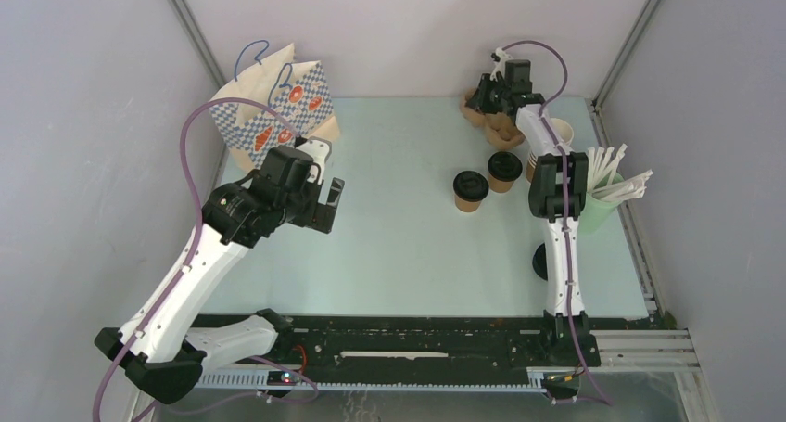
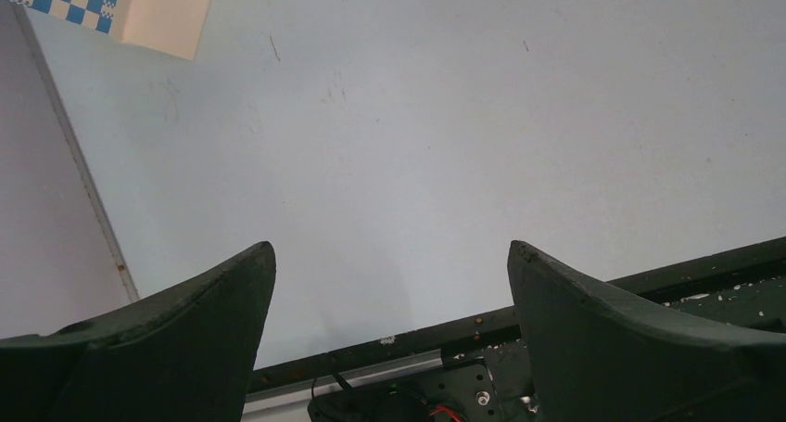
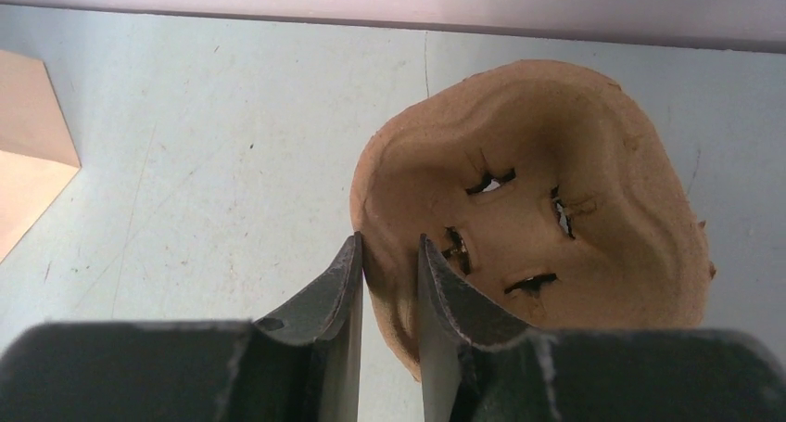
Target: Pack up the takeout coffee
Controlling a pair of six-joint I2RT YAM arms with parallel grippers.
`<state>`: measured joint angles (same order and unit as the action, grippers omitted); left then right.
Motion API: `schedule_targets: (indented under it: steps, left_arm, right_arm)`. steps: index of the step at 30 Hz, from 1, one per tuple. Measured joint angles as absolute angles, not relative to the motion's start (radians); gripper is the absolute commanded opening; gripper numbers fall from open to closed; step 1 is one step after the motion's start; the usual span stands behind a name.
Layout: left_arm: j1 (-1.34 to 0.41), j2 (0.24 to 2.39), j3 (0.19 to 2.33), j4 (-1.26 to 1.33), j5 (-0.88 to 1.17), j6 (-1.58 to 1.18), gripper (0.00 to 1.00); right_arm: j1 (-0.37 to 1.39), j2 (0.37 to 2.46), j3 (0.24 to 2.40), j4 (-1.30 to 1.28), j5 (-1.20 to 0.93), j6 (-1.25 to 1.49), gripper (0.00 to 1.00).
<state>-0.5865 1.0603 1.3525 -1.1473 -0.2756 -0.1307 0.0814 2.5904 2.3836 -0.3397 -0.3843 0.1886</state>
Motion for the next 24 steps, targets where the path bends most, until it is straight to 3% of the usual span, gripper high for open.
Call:
schedule_targets:
  steps: [20, 24]
  left_arm:
    - [-0.587, 1.06, 1.353, -1.147, -0.273, -0.131, 1.0]
    - [-0.587, 1.06, 1.353, -1.148, -0.273, -0.131, 1.0]
  right_arm:
    - [0.121, 2.466, 2.284, -0.331, -0.29, -0.036, 0.0]
    - [0.134, 2.452, 2.361, -0.352, -0.28, -0.078, 0.0]
